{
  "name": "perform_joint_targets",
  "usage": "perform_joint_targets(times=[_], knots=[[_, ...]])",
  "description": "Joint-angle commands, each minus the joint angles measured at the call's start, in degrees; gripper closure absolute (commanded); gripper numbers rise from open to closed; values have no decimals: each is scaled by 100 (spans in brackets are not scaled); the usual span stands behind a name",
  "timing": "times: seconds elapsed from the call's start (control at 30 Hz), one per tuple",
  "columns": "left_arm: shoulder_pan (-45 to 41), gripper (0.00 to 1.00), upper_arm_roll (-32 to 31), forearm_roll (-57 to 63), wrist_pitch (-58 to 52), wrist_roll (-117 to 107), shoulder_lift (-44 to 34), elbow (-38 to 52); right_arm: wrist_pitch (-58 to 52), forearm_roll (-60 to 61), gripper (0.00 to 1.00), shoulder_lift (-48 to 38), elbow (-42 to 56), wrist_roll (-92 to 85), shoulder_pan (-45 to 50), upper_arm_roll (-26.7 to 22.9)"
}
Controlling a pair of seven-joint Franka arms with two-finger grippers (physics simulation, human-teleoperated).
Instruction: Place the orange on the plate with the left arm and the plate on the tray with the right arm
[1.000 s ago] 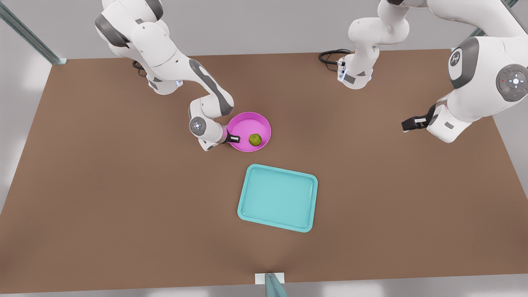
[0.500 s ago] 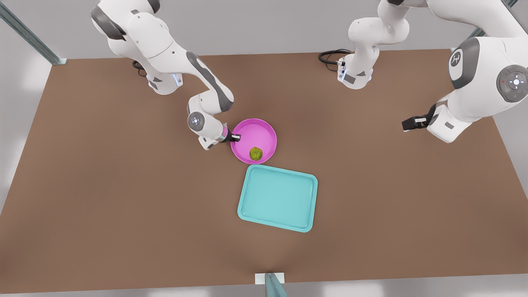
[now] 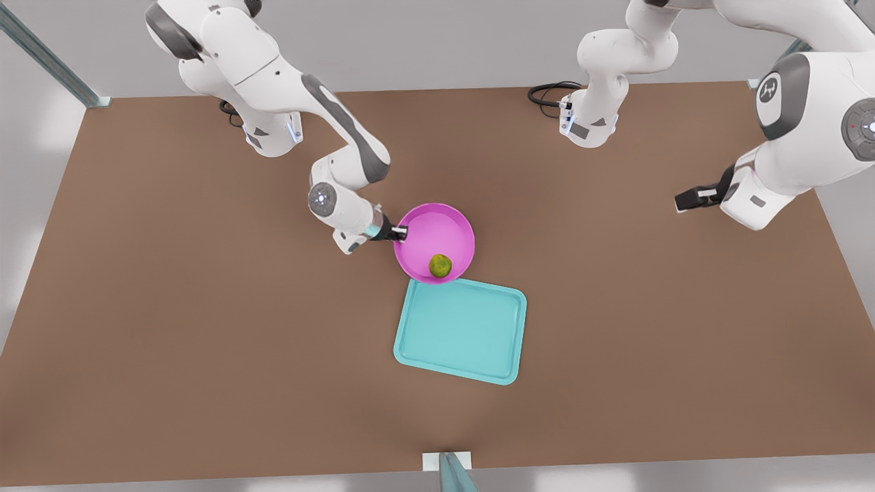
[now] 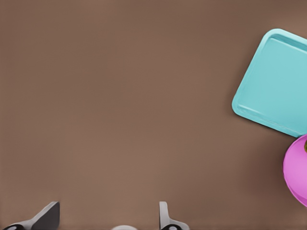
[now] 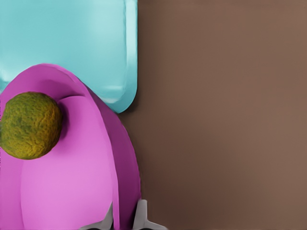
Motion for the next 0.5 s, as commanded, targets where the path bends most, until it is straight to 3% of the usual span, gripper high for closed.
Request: perform_joint_targets(times=[0.0, 0.47], knots=[[-5, 0, 0, 0, 30, 28, 10, 3, -110, 7, 79, 39, 174, 176, -82, 3], [13, 0, 44, 0, 65, 28, 124, 21, 84, 34, 79, 2948, 4305, -255, -65, -181]])
